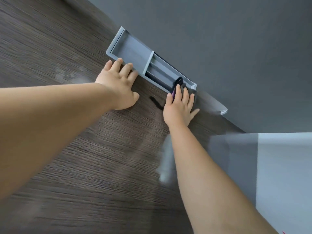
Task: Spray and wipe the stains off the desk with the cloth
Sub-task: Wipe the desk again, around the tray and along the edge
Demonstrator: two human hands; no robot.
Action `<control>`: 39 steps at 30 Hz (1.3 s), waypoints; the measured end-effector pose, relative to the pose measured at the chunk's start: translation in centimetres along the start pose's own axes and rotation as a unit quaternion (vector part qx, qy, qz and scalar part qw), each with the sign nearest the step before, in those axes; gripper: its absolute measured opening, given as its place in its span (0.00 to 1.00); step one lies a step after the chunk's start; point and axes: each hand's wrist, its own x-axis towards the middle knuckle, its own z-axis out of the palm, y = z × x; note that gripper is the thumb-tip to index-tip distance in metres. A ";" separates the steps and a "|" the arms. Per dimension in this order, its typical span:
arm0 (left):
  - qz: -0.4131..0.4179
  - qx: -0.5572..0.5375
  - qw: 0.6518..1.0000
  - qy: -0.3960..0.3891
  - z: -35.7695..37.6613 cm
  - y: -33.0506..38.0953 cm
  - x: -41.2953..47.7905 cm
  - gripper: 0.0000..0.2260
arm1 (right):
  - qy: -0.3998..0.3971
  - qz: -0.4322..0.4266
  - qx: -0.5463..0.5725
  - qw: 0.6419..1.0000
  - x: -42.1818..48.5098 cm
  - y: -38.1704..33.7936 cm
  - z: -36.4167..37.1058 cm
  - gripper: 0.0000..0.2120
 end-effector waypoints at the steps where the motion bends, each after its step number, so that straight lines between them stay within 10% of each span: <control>1: -0.006 0.006 1.000 -0.004 -0.1 0.5 0.1 0.30 | -0.005 0.017 0.008 1.000 0.0 -0.7 0.0 0.25; 10: -0.043 0.043 0.998 0.003 0.7 2.2 0.4 0.28 | -0.003 -0.139 -0.004 0.990 -0.3 -2.4 0.3 0.24; 18: -0.037 0.046 0.998 -0.014 0.4 1.8 0.5 0.28 | -0.008 0.001 0.033 0.999 0.2 -0.2 0.2 0.25; 24: -0.039 0.052 0.998 -0.020 0.3 1.8 0.5 0.28 | -0.004 -0.126 -0.004 0.992 -0.1 -1.7 0.4 0.25; 32: -0.024 0.047 0.999 -0.012 0.6 1.7 0.2 0.28 | 0.035 0.082 0.074 0.993 1.5 0.5 0.4 0.25; 39: -0.025 0.050 0.998 -0.003 0.8 1.6 0.3 0.28 | 0.051 -0.047 0.034 0.997 1.6 -2.5 0.8 0.24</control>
